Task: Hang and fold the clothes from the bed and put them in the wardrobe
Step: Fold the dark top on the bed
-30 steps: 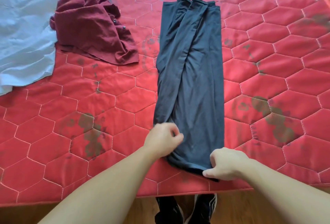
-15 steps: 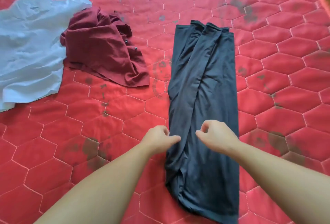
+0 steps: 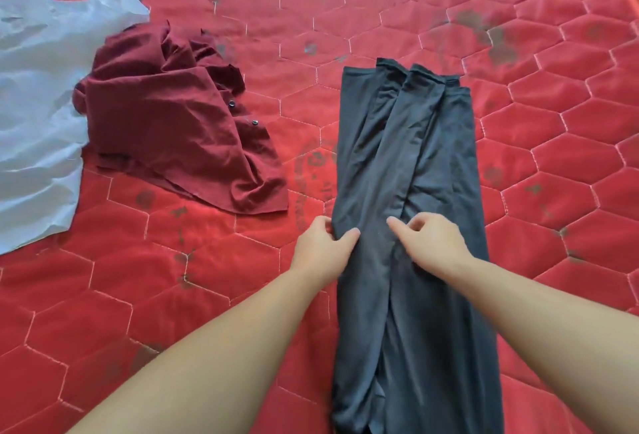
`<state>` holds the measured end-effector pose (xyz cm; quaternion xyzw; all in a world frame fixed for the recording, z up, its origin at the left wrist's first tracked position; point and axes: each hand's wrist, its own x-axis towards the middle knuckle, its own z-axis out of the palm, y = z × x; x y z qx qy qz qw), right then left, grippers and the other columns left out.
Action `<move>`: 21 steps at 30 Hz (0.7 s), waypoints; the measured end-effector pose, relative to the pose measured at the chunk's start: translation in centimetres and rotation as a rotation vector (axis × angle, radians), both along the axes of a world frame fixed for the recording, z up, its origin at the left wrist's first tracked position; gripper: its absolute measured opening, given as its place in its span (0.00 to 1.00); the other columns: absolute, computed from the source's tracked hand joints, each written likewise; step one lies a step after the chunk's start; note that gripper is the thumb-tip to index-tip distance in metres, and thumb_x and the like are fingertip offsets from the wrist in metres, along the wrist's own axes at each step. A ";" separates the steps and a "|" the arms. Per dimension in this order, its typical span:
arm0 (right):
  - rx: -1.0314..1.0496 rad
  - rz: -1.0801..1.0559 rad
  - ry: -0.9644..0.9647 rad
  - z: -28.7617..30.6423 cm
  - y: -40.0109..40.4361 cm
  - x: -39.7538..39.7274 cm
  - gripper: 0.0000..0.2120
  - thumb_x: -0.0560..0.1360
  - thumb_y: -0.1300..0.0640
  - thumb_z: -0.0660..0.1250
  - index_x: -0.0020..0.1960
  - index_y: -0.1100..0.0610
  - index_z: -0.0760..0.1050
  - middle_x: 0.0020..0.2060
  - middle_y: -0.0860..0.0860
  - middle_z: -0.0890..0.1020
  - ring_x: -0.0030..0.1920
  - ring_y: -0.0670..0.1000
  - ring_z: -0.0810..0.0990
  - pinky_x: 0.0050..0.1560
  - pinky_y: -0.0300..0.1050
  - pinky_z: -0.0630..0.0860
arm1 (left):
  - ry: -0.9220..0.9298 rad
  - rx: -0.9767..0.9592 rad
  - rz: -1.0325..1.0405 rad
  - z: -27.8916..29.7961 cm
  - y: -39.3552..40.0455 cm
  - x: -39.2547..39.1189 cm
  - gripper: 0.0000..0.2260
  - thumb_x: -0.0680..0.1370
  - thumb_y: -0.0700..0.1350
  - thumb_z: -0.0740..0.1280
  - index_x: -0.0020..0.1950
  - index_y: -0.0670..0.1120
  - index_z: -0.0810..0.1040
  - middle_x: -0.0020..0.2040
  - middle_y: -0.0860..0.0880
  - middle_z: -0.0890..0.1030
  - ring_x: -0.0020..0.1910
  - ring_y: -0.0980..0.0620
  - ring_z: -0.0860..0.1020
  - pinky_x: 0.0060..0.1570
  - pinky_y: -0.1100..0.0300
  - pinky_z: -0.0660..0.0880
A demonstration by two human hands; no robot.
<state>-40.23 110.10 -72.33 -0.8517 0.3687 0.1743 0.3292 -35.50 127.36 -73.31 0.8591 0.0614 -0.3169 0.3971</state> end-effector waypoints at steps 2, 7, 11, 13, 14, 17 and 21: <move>-0.090 -0.035 -0.054 0.4 -2.5 2.1 0.19 0.72 0.37 0.65 0.40 0.53 0.76 0.41 0.50 0.83 0.47 0.53 0.80 0.47 0.46 0.73 | -0.021 0.001 -0.008 0.2 -1.3 3.0 0.21 0.75 0.57 0.68 0.64 0.49 0.72 0.51 0.53 0.79 0.57 0.49 0.78 0.55 0.56 0.72; -0.130 -0.120 -0.128 -0.2 -8.1 6.6 0.16 0.71 0.43 0.71 0.49 0.54 0.76 0.42 0.49 0.79 0.50 0.54 0.77 0.50 0.46 0.70 | -0.032 0.003 -0.015 -0.1 -5.0 9.7 0.25 0.74 0.59 0.70 0.65 0.47 0.71 0.58 0.49 0.80 0.59 0.48 0.77 0.53 0.57 0.70; -0.138 -0.238 -0.173 -1.4 -11.9 9.7 0.34 0.66 0.40 0.75 0.66 0.55 0.72 0.63 0.57 0.73 0.64 0.59 0.73 0.66 0.53 0.69 | -0.063 -0.006 0.012 -0.6 -7.6 14.0 0.25 0.72 0.57 0.73 0.64 0.47 0.73 0.57 0.49 0.80 0.57 0.49 0.78 0.55 0.57 0.71; -0.110 -0.286 -0.201 -1.6 -13.4 11.9 0.41 0.65 0.37 0.75 0.71 0.55 0.68 0.66 0.58 0.70 0.67 0.59 0.70 0.70 0.52 0.66 | -0.091 -0.023 0.032 -0.6 -9.0 16.1 0.27 0.70 0.59 0.74 0.63 0.46 0.74 0.58 0.49 0.81 0.58 0.49 0.79 0.59 0.55 0.73; -0.091 -0.294 -0.215 -1.7 -14.1 13.1 0.42 0.65 0.36 0.75 0.71 0.55 0.67 0.67 0.57 0.70 0.68 0.58 0.69 0.70 0.51 0.65 | -0.091 -0.036 0.041 -0.7 -9.7 17.0 0.28 0.70 0.60 0.74 0.64 0.46 0.75 0.60 0.50 0.80 0.58 0.49 0.78 0.60 0.56 0.73; 0.003 -0.320 -0.204 -1.4 -15.4 17.0 0.37 0.64 0.34 0.74 0.65 0.55 0.72 0.59 0.52 0.77 0.61 0.54 0.75 0.60 0.47 0.71 | -0.028 -0.019 0.018 -0.6 -11.8 19.4 0.35 0.67 0.63 0.75 0.68 0.47 0.72 0.61 0.54 0.76 0.61 0.51 0.76 0.60 0.58 0.71; 0.170 -0.284 -0.193 -0.9 -17.2 20.8 0.23 0.61 0.37 0.78 0.38 0.52 0.73 0.34 0.49 0.74 0.31 0.49 0.72 0.29 0.44 0.67 | 0.007 0.026 -0.029 -0.1 -15.4 22.3 0.46 0.55 0.71 0.75 0.66 0.48 0.73 0.60 0.55 0.77 0.61 0.51 0.76 0.63 0.56 0.72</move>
